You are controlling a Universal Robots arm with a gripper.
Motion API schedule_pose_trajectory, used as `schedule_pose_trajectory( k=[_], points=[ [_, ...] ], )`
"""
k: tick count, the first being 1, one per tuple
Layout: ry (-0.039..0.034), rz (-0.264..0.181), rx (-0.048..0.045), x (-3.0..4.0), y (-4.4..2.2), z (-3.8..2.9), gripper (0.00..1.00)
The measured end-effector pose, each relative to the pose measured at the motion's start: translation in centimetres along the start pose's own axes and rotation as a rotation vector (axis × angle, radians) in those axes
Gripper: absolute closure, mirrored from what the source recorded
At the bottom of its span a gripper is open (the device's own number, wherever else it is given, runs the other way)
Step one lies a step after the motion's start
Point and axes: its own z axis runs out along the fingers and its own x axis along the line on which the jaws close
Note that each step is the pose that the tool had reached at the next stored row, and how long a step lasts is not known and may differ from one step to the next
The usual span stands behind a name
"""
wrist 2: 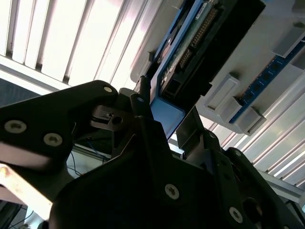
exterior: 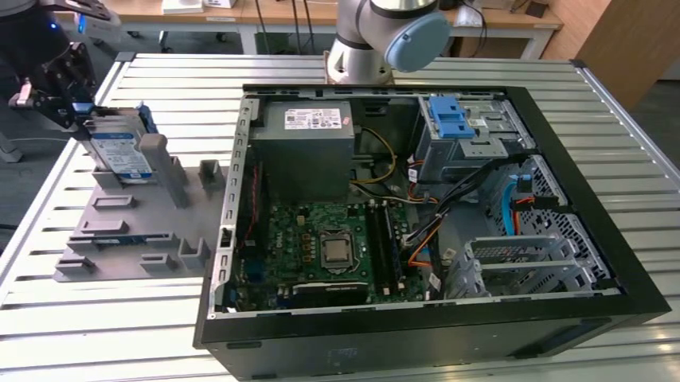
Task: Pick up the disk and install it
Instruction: 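Pick up the disk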
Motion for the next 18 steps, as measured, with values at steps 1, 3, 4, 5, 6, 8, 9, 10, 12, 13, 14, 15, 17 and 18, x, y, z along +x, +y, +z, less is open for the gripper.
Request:
schedule_pose_trajectory(
  k=[1,3,4,5,6,8,9,10,12,13,14,15,17,18],
  points=[
    [0.0,0.001,0.0001,0.01,0.0,0.04,0.52],
    [-0.0001,0.001,0.0001,0.02,-0.01,0.08,0.52],
    [0.0,0.001,0.0002,0.02,-0.01,0.1,0.52],
    [-0.0001,0.001,0.0002,0.02,-0.01,0.11,0.52],
    [0.0,0.001,0.0002,0.02,-0.01,0.13,0.52],
    [0.0001,0.001,0.0,0.02,-0.01,0.14,0.52],
    [0.0001,0.001,0.0001,0.02,-0.01,0.14,0.52],
    [0.0001,0.001,0.0001,0.02,-0.01,0.14,0.52],
    [0.0,0.001,0.0002,0.02,-0.01,0.15,0.52],
    [0.0001,0.001,0.0001,0.02,-0.01,0.15,0.52],
    [0.0001,0.001,0.0001,0.02,-0.01,0.15,0.53],
    [0.0001,0.001,0.0001,0.02,-0.01,0.15,0.53],
    [0.0001,0.001,0.0001,0.02,-0.01,0.16,0.6],
    [0.0001,0.001,0.0001,0.02,-0.01,0.15,0.6]
  ],
)
